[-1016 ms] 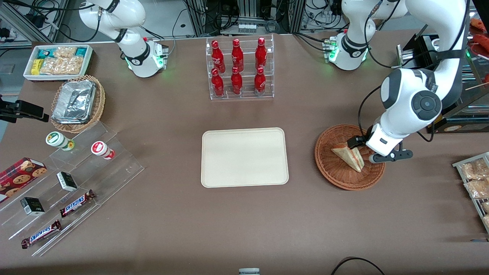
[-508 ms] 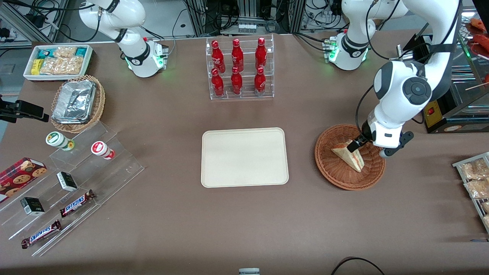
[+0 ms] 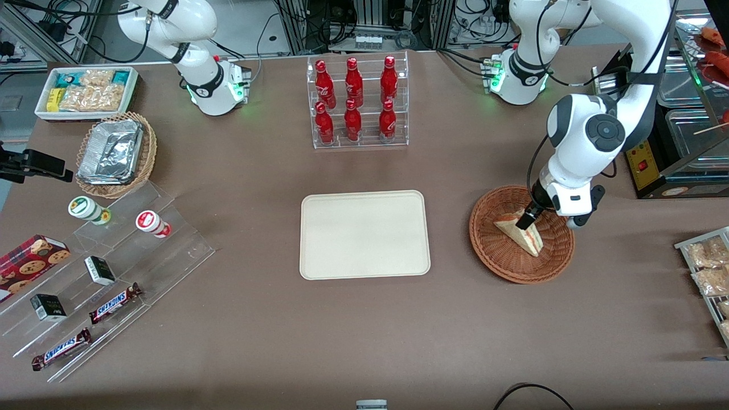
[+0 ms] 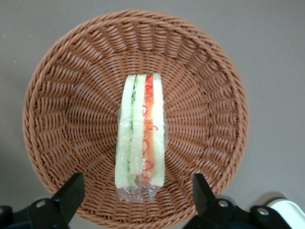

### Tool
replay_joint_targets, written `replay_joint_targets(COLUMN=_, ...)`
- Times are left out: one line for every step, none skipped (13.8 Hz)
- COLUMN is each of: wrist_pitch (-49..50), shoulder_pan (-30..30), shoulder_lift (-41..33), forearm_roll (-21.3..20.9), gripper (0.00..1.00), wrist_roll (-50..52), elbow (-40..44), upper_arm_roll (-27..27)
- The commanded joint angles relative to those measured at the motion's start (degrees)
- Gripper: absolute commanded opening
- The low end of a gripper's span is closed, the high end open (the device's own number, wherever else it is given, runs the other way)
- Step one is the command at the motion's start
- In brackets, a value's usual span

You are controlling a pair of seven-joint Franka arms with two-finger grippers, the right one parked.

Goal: Place sandwich from basket to tray
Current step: 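Lower the open left gripper onto the wrapped sandwich in the basket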

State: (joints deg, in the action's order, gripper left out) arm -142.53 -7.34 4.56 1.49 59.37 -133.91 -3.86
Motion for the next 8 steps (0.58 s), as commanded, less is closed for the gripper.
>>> replay_joint_targets(wrist_pitch=-3.62, shoulder_pan=-0.31, shoulder_lift=2.9, forearm_roll=0.18, gripper=1.0, wrist_roll=1.45, elbow=-0.21, upper_arm_roll=-0.27)
replay_joint_targets(wrist_pitch=-4.94, shoulder_pan=-0.31, shoulder_lift=3.78, forearm_roll=0.18, gripper=1.0, wrist_roll=1.54, elbow=-0.3, upper_arm_roll=-0.53)
replay_joint_targets(wrist_pitch=-5.48, shoulder_pan=-0.31, shoulder_lift=5.18, forearm_roll=0.18, gripper=1.0, wrist_roll=1.54, elbow=-0.22, upper_arm_roll=-0.53)
replay_joint_targets(wrist_pitch=-6.18, shoulder_pan=-0.31, shoulder_lift=6.33, forearm_roll=0.18, gripper=1.0, wrist_roll=1.54, elbow=-0.21, upper_arm_roll=-0.53)
replay_joint_targets(wrist_pitch=-6.53, shoulder_pan=-0.22, shoulder_lift=6.86, forearm_roll=0.44, gripper=1.0, wrist_roll=1.63, elbow=-0.21, upper_arm_roll=-0.53)
replay_joint_targets(wrist_pitch=-6.45, shoulder_pan=-0.22, shoulder_lift=7.04, forearm_roll=0.7, gripper=0.99, wrist_roll=1.63, elbow=-0.3, upper_arm_roll=-0.53)
replay_joint_targets(wrist_pitch=-6.1, shoulder_pan=-0.22, shoulder_lift=7.13, forearm_roll=0.79, gripper=0.81, wrist_roll=2.5, elbow=-0.22, upper_arm_roll=-0.53)
replay_joint_targets(wrist_pitch=-5.92, shoulder_pan=-0.22, shoulder_lift=7.13, forearm_roll=0.79, gripper=0.46, wrist_roll=3.9, elbow=-0.3, upper_arm_roll=-0.53)
